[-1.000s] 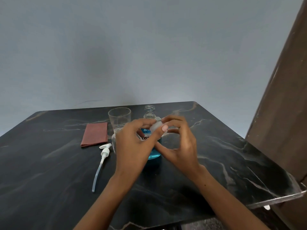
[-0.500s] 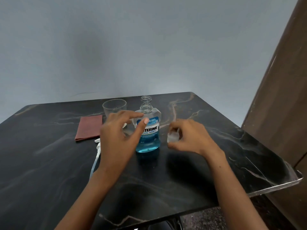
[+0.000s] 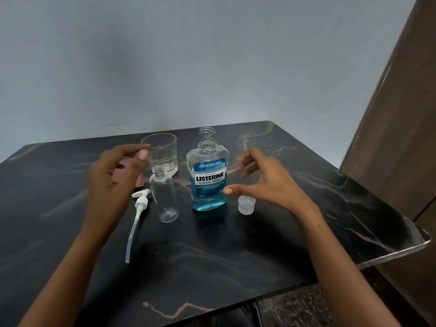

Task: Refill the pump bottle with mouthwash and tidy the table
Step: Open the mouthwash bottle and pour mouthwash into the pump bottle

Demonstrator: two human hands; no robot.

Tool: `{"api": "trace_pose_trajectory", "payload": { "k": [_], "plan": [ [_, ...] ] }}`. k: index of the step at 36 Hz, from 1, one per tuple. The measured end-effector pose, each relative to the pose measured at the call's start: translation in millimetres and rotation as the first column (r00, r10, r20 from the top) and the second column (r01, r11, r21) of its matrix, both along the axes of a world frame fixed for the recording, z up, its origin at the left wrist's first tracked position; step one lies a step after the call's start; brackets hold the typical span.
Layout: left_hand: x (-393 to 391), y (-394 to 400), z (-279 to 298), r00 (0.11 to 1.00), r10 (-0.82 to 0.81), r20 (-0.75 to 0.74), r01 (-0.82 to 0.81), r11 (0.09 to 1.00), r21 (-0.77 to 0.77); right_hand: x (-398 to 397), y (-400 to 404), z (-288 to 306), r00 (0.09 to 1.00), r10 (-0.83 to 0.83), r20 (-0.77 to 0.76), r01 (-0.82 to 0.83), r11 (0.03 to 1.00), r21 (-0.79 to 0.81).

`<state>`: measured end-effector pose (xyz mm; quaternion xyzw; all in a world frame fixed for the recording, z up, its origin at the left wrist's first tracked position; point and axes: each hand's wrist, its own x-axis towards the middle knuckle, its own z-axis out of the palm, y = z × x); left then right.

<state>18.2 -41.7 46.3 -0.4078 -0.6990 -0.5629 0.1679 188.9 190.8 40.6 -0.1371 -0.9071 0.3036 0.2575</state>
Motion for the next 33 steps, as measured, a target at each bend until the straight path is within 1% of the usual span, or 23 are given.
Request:
{"api": "trace_pose_trajectory", "payload": {
  "k": [2, 4, 8, 10, 12, 14, 18, 24, 26, 30, 33],
  "plan": [
    [-3.3, -1.7, -4.3, 0.996, -0.05, 0.067, 0.052, 0.999, -0.014, -4.2, -5.5, -0.1, 0.995, 0.047, -0.09, -0.057, 0.992, -0.109],
    [-3.8, -4.5, -5.4, 0.987, -0.12, 0.111, 0.123, 0.992, -0.024, -8.4, -12.3, -2.2, 0.985, 0.093, -0.143, -0.119, 0.974, -0.193],
    [-2.9, -10.0, -4.7, 0.935, -0.256, 0.245, 0.267, 0.963, -0.016, -16.4, -21.2, -11.1, 0.961, 0.177, -0.214, -0.237, 0.925, -0.298],
    [-2.5, -11.3, -5.1, 0.926, -0.25, 0.282, 0.273, 0.961, -0.045, -20.1, -24.0, -14.9, 0.95, 0.195, -0.245, -0.272, 0.902, -0.336],
    [0.0, -11.1, -5.5, 0.944, -0.206, 0.259, 0.24, 0.965, -0.106, -24.5, -27.4, -16.9, 0.934, 0.206, -0.294, -0.311, 0.872, -0.378],
    [3.6, -9.4, -6.2, 0.95, -0.198, 0.244, 0.233, 0.964, -0.128, -28.2, -30.0, -17.0, 0.916, 0.197, -0.35, -0.34, 0.844, -0.414],
    [7.1, -7.1, -6.3, 0.956, -0.19, 0.225, 0.23, 0.959, -0.164, -33.5, -30.4, -16.1, 0.9, 0.161, -0.404, -0.35, 0.819, -0.454],
    [2.7, -9.8, -4.9, 0.944, -0.18, 0.277, 0.219, 0.969, -0.115, -36.9, -33.2, -18.5, 0.877, 0.183, -0.444, -0.409, 0.769, -0.49],
    [2.2, -9.3, -6.0, 0.943, -0.183, 0.279, 0.221, 0.969, -0.112, -36.0, -33.8, -19.2, 0.879, 0.181, -0.44, -0.404, 0.773, -0.49],
    [2.2, -7.7, -8.0, 0.947, -0.177, 0.266, 0.218, 0.967, -0.129, -33.7, -38.0, -20.0, 0.898, 0.19, -0.396, -0.368, 0.818, -0.442],
    [2.4, -7.9, -8.8, 0.951, -0.172, 0.256, 0.211, 0.968, -0.134, -32.8, -39.2, -19.3, 0.891, 0.191, -0.411, -0.375, 0.821, -0.431]
  ]
}}
